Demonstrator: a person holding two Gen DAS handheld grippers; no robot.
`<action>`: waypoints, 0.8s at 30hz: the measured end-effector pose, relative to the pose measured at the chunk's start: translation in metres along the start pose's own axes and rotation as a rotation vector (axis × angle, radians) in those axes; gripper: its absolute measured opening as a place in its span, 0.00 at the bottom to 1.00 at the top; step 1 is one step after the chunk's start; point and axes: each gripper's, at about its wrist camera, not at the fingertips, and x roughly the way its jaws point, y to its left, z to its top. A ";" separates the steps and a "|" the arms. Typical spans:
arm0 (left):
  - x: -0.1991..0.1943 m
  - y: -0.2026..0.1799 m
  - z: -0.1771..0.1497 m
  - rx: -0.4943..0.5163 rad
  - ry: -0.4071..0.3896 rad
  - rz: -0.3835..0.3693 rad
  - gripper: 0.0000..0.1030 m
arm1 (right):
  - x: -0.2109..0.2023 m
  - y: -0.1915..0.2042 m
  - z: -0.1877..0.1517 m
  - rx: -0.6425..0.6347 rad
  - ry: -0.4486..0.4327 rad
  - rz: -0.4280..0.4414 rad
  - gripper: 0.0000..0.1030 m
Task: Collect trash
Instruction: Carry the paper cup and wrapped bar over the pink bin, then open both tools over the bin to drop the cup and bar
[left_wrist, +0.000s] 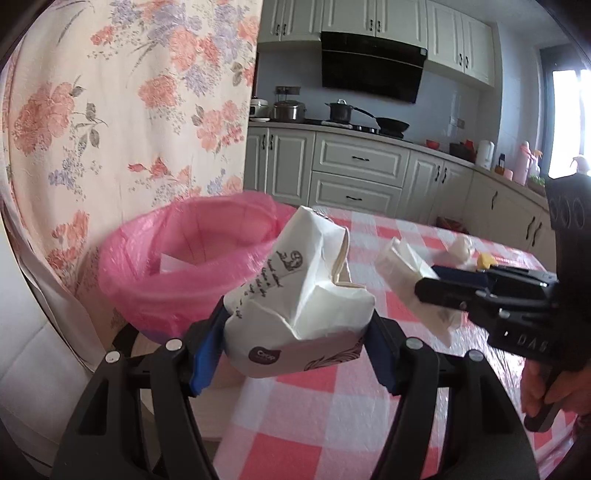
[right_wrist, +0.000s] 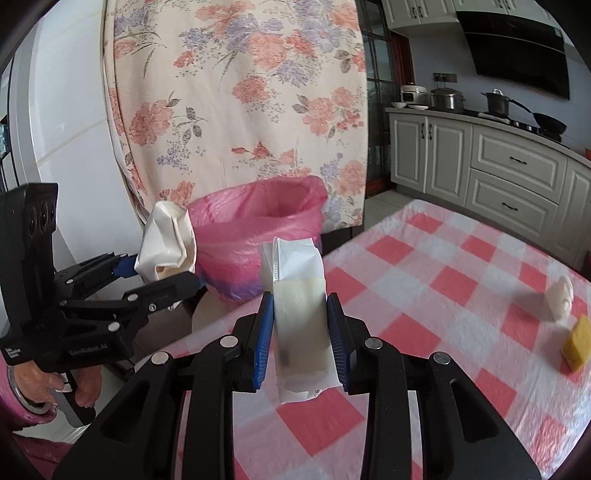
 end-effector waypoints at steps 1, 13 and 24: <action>0.000 0.005 0.006 -0.007 -0.006 0.007 0.63 | 0.004 0.002 0.004 -0.006 -0.002 0.007 0.31; 0.031 0.072 0.065 -0.067 -0.038 0.084 0.64 | 0.071 0.013 0.073 -0.021 -0.014 0.099 0.31; 0.076 0.125 0.091 -0.100 -0.033 0.166 0.80 | 0.148 0.004 0.127 0.023 -0.007 0.190 0.33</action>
